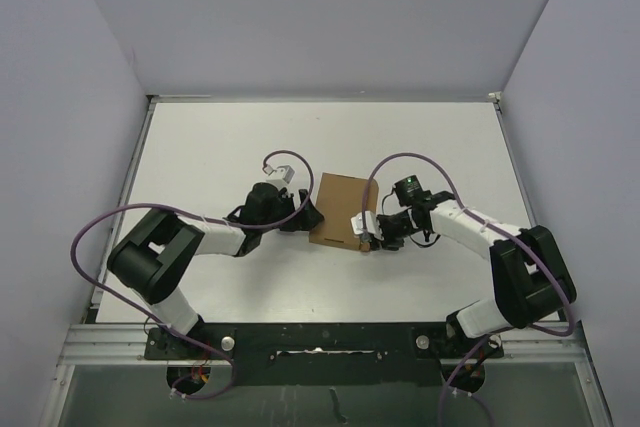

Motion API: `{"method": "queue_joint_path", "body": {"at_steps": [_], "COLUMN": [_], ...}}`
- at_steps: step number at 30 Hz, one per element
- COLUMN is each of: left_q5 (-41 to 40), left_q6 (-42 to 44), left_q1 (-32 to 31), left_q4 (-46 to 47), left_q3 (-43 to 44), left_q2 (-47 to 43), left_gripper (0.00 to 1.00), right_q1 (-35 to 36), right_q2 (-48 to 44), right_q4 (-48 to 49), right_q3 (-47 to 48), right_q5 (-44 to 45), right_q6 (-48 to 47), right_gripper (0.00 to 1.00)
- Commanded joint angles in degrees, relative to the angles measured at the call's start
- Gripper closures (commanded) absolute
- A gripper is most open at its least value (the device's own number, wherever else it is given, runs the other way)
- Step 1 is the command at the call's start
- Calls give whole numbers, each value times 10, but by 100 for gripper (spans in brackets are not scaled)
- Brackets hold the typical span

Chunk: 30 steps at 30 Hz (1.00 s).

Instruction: Fold the paper box

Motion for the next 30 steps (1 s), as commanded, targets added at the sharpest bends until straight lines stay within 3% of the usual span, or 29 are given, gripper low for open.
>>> {"method": "queue_joint_path", "body": {"at_steps": [1, 22, 30], "left_q5": [12, 10, 10], "left_q6": [-20, -19, -19], "left_q1": [-1, -7, -8], "left_q4": [35, 4, 0], "left_q3": [21, 15, 11], "left_q2": [23, 18, 19], "left_gripper": [20, 23, 24], "right_q1": [-2, 22, 28], "right_q2": [-23, 20, 23], "right_q4": [13, 53, 55], "right_q3": [-3, -18, -18], "right_q5": [-33, 15, 18], "right_q6": [4, 13, 14], "right_gripper": [73, 77, 83]}}
